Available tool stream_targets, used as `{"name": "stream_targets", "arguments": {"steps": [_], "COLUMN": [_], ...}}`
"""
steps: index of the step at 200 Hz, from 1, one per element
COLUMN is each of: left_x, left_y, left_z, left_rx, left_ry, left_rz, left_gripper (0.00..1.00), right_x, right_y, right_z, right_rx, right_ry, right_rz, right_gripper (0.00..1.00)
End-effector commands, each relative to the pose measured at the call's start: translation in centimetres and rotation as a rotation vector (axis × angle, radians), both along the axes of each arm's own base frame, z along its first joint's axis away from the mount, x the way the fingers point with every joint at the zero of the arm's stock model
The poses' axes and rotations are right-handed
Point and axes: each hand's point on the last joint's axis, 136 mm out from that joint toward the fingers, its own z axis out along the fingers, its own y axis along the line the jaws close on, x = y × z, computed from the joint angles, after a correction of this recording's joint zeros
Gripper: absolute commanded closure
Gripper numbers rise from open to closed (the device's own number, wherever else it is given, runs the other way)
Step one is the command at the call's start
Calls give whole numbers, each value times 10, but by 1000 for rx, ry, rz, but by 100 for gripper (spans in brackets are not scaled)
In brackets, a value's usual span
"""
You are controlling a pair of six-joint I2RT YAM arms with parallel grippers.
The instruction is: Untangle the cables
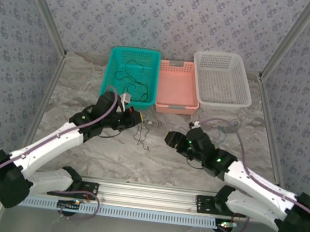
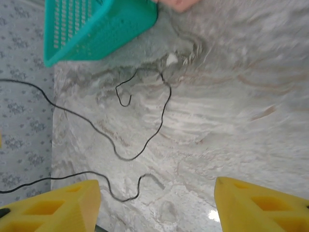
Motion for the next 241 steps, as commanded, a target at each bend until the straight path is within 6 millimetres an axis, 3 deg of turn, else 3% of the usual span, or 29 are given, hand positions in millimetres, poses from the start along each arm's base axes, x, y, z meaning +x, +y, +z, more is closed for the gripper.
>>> {"name": "stream_targets", "arguments": {"steps": [1,29,71,92,121,180,241], "left_x": [4,-2,-5,-8,-13,-22,-24], "left_y": [-5,-7,-9,-13,-19,-31,-38], "left_z": [7,0,-1,-5,-13,-22,-25], "left_rx": [-45,-34,-33,-31,-31,-12,-10], "left_ry": [-42,-35,-40,-37,-25,-20,-18], "left_rz": [53,56,57,54,51,32,17], "left_gripper": [100,100,100,100,100,100,100], "right_x": [7,4,-2,-3,-6,-1,8], "right_y": [28,39,30,32,36,34,52], "right_z": [8,-13,-48,-46,-44,-58,-65], "right_rx": [173,224,296,337,334,317,320], "right_ry": [4,71,172,181,190,198,216], "right_rz": [-84,-154,-285,-303,-314,-343,-300], "right_gripper": [38,38,33,34,41,60,65]}}
